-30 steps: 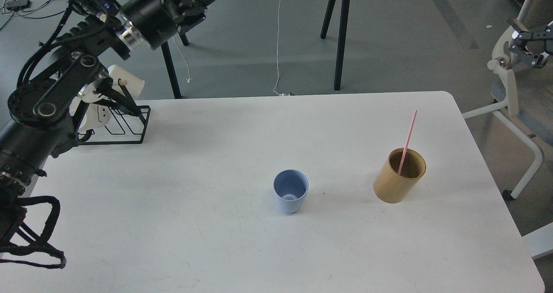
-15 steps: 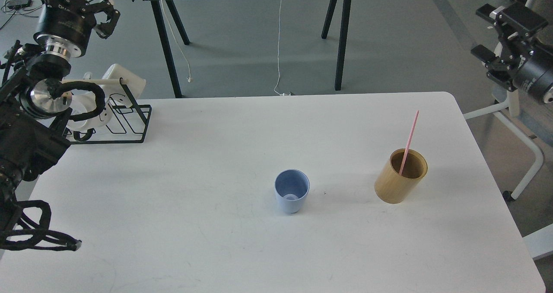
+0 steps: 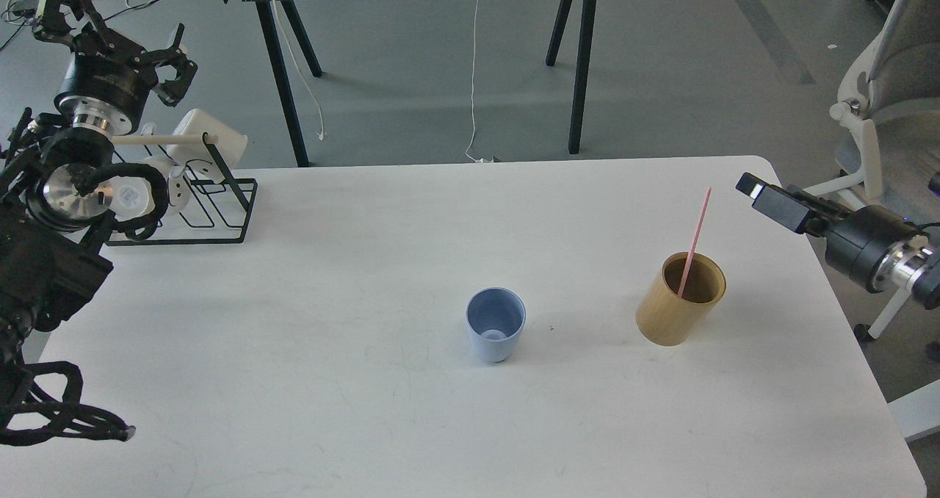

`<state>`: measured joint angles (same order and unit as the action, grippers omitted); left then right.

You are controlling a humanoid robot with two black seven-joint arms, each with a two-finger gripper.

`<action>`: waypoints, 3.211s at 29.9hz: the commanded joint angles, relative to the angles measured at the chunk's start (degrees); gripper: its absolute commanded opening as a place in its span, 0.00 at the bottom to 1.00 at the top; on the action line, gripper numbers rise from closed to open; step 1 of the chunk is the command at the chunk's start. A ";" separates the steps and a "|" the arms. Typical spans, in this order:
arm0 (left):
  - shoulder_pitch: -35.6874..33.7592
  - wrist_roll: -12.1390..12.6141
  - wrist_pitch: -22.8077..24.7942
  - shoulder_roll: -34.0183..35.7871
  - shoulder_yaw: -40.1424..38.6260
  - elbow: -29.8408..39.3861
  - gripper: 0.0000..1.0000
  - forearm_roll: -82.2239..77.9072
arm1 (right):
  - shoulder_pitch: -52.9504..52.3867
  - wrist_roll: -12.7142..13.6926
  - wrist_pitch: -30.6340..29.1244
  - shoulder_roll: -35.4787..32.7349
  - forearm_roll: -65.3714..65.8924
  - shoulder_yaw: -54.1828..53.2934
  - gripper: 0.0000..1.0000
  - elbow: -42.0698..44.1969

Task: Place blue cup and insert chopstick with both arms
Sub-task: 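Reach the right gripper to the pink stick in the tan cup and grasp, then pull the pink stick up and carry it over the blue cup, then lower the pink stick into the blue cup and release it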

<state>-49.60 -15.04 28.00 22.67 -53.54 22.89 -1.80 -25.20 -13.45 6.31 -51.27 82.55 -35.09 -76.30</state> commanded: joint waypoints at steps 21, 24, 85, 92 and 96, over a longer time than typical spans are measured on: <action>-0.06 0.18 0.00 0.62 0.55 -0.04 1.00 -0.22 | -11.45 0.35 -0.77 7.50 5.34 15.49 0.09 7.48; 0.03 0.09 0.00 0.97 0.46 -0.04 1.00 -0.22 | -11.89 0.44 -0.77 7.50 5.34 15.67 0.04 7.22; 0.38 0.01 0.00 4.66 0.46 0.05 1.00 -0.13 | -28.68 6.33 -12.90 29.03 -0.20 21.56 0.23 5.20; 0.38 0.01 0.00 4.66 0.46 0.05 1.00 -0.13 | -28.42 5.98 -12.81 28.68 -0.90 20.51 0.57 4.84; 0.29 0.01 0.00 4.75 0.37 0.05 1.00 -0.04 | -28.77 5.63 -12.29 28.59 -1.26 14.29 0.95 5.28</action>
<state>-49.24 -15.04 28.00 27.34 -53.10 22.97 -1.87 -53.65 -7.60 -6.25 -22.59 81.55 -15.79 -71.41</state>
